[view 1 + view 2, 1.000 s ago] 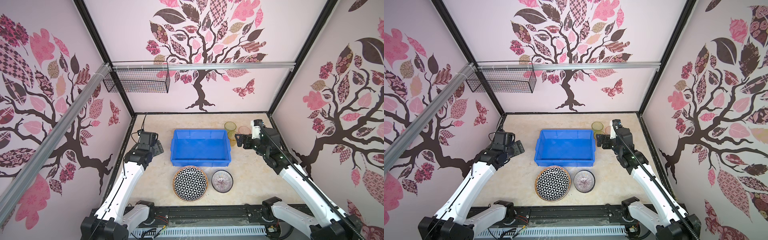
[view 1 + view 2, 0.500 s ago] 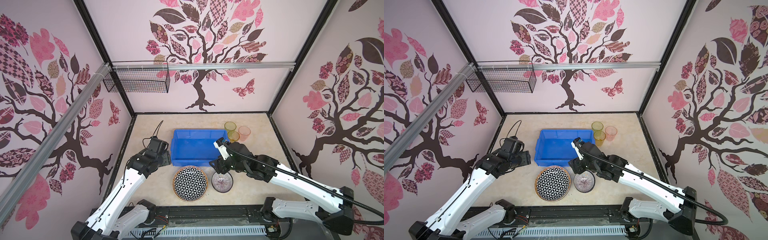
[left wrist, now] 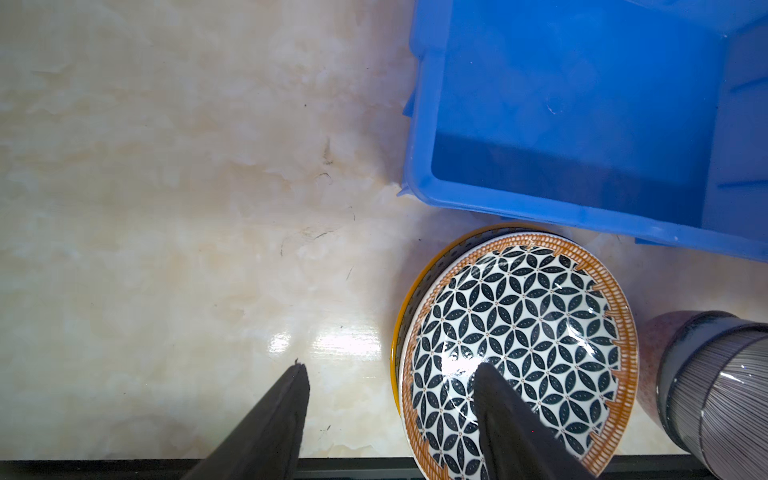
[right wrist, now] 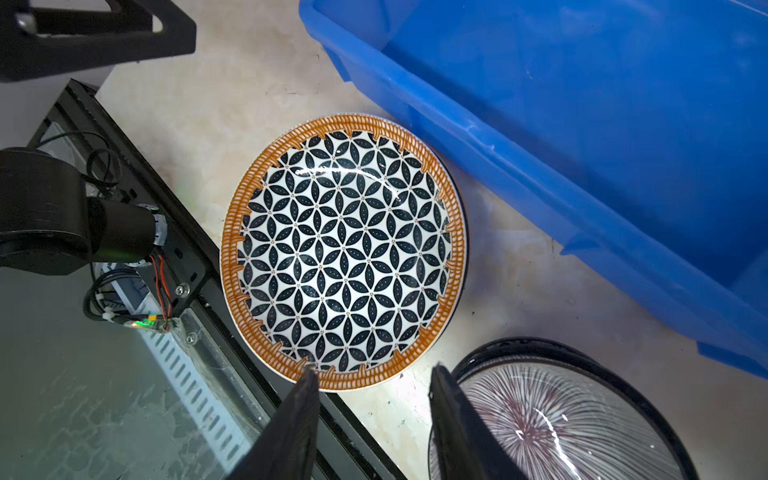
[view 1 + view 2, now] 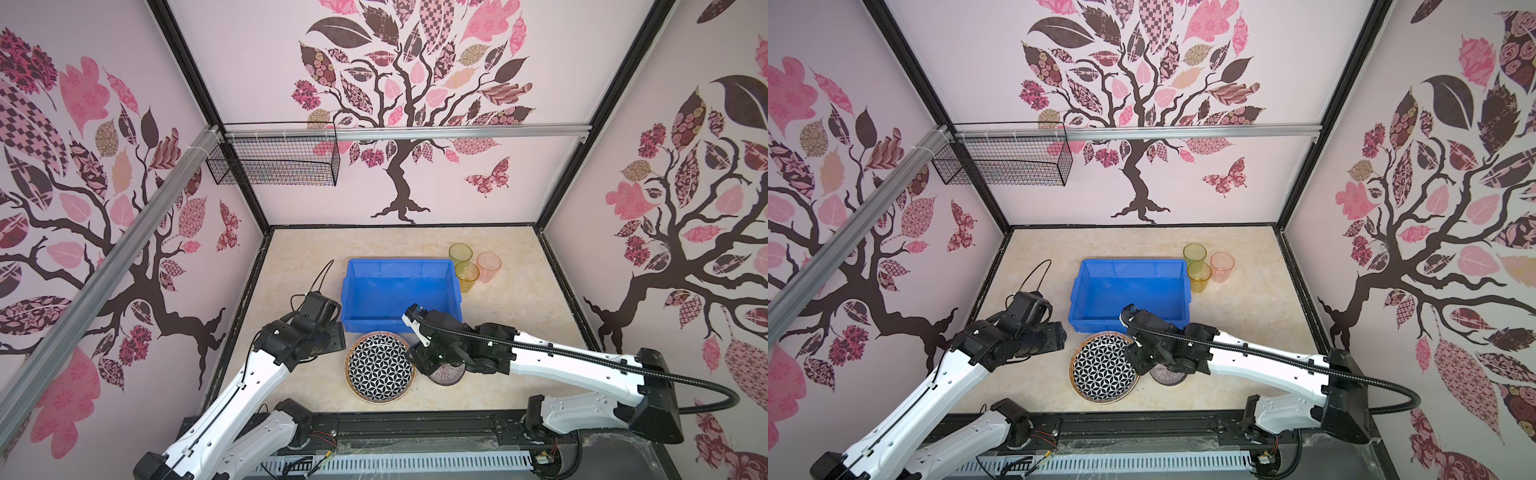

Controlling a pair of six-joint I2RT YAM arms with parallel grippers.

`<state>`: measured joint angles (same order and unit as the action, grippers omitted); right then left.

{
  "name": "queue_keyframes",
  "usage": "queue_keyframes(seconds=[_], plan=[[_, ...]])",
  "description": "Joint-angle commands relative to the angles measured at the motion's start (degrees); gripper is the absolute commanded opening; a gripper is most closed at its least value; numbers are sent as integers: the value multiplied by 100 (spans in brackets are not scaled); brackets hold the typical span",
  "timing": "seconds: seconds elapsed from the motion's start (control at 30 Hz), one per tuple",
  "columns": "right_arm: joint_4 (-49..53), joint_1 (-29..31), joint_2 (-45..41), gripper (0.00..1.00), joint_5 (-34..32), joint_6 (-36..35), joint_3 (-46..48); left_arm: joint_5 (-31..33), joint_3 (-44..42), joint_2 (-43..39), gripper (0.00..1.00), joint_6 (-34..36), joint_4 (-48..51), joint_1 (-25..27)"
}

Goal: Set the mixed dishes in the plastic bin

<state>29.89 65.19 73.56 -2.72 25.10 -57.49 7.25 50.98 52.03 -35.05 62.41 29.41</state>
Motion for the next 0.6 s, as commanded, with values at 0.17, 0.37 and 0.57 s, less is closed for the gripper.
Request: queue_keyframes(seconds=[0.17, 0.37, 0.57], plan=[[-235, 14, 538, 39, -250, 118, 106, -475, -274, -39, 66, -479, -138, 208], [-399, 20, 845, 34, -373, 153, 115, -714, -550, -130, 66, -701, -267, 236], [-416, 11, 1196, 34, -511, 178, 39, -457, -725, 79, 66, -1075, -414, 751]])
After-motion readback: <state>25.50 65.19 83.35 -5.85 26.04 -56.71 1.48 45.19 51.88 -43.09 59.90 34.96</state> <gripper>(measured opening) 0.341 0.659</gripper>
